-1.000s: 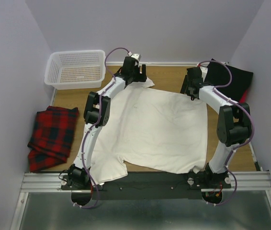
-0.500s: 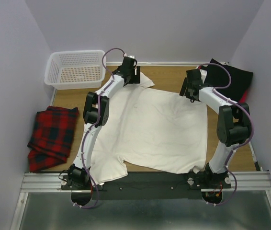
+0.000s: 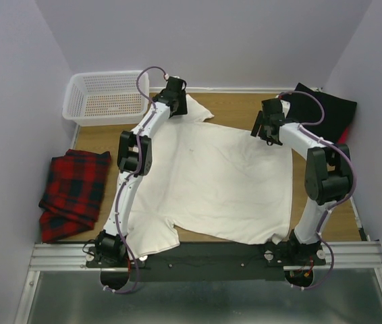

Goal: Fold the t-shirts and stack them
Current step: Flatten out the tshirt

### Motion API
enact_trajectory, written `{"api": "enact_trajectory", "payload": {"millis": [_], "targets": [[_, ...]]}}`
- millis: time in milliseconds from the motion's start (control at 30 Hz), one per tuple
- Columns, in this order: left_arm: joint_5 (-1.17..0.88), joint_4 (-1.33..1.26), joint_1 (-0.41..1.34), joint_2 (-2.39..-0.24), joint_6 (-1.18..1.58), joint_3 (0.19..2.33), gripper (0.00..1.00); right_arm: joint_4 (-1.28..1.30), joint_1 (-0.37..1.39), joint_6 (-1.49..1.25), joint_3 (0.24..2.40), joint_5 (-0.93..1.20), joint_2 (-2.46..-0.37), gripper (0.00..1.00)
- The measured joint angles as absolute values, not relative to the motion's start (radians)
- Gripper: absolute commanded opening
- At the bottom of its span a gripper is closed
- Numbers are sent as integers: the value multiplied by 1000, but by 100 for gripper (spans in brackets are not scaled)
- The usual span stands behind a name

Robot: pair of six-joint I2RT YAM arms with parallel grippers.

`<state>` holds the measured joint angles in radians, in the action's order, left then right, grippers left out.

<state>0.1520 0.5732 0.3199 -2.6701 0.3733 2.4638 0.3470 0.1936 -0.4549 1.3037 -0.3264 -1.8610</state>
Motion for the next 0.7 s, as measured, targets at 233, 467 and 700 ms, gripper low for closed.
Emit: {"api": "enact_trajectory", "payload": {"millis": [233, 467, 700], "targets": [[164, 584, 302, -2671, 415, 2470, 66, 350, 194, -454, 1327, -312, -1896, 84], [167, 583, 242, -2671, 460, 2486, 63, 378, 194, -452, 1344, -283, -1915, 84], [156, 543, 210, -2671, 486, 2490, 61, 409, 194, -453, 1325, -231, -1913, 84]]}}
